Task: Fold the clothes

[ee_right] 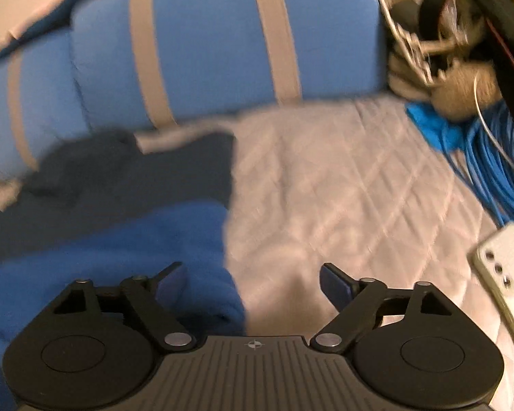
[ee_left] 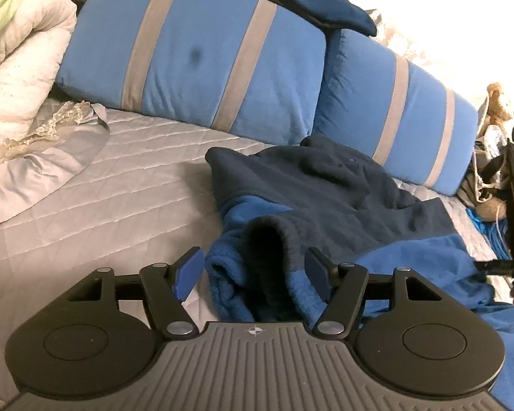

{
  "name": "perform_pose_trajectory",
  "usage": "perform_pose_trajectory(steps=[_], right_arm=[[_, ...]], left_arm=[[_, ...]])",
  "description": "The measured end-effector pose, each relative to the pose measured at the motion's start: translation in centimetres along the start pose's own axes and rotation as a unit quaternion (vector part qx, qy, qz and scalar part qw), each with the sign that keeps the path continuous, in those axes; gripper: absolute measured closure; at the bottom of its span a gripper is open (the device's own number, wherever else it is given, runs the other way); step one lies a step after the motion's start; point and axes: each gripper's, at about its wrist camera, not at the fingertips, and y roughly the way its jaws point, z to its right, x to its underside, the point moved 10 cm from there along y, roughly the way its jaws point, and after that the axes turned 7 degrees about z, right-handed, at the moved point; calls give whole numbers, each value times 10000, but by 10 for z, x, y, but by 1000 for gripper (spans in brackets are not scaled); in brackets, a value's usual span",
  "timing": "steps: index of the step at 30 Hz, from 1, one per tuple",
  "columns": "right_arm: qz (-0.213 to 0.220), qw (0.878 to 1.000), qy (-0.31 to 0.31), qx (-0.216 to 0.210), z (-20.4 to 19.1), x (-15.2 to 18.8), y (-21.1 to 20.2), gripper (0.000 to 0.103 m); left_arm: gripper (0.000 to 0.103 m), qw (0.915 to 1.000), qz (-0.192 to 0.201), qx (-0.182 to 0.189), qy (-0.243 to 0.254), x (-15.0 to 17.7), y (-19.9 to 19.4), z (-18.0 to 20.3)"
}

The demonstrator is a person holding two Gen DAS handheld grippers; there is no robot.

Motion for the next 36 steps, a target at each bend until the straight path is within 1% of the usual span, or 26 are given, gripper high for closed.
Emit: perform_pose_trajectory(steps=[5,7,9,12,13,14,15,16,18,23,28,29,31,33,34,36], right_arm=[[136,9998,-151,37,-2,18,-11,18],[179,9996,-232,9,-5,20,-15,23],[257,9992,-278,-155,-12,13,-20,43],[496,9981,-187,-310,-20,-2,-28,51],[553,9976,-74,-399,-21,-7,-29,53],[504,9978,54,-431,-19,-6,-27,65],[442,9978,183,-457,-17,-6,-24,83],[380,9976,312,-482,-15,-5,-21,85],[376,9977,267,-499,-14,-1,-24,89],[468,9974,-209,-504,-22,11,-43,93],[379,9965,-580,-464,-27,19,-47,94],[351,9960,-687,-444,-29,21,-48,95],[261,9948,-895,-414,-31,26,-50,101],[145,9928,-1123,-384,-33,32,-51,100],[242,9935,-1039,-398,-32,29,-55,100],[475,9946,-820,-433,-29,19,-62,96]], left_arm=[[38,10000,-3,-28,-1,-1,-10,-3],[38,10000,-29,-45,-52,0,-12,-6],[38,9999,-71,-45,-83,1,-13,-7],[38,9999,-107,-35,-64,4,-14,-4],[38,9999,-118,-35,-57,5,-13,-3],[38,9999,-128,-33,-51,5,-13,-2],[38,9999,-120,-29,-39,5,-14,-1],[38,9999,-113,-26,-27,5,-15,1],[38,10000,-83,-14,3,5,-18,2],[38,9999,-94,-4,-47,6,-21,1],[38,9999,-113,6,-54,9,-22,5],[38,9999,-104,14,-18,9,-24,6],[38,9999,-84,32,60,11,-28,10],[38,9998,-86,42,145,13,-31,12],[38,9998,-88,37,186,13,-32,13],[38,9997,-64,18,214,13,-33,14]])
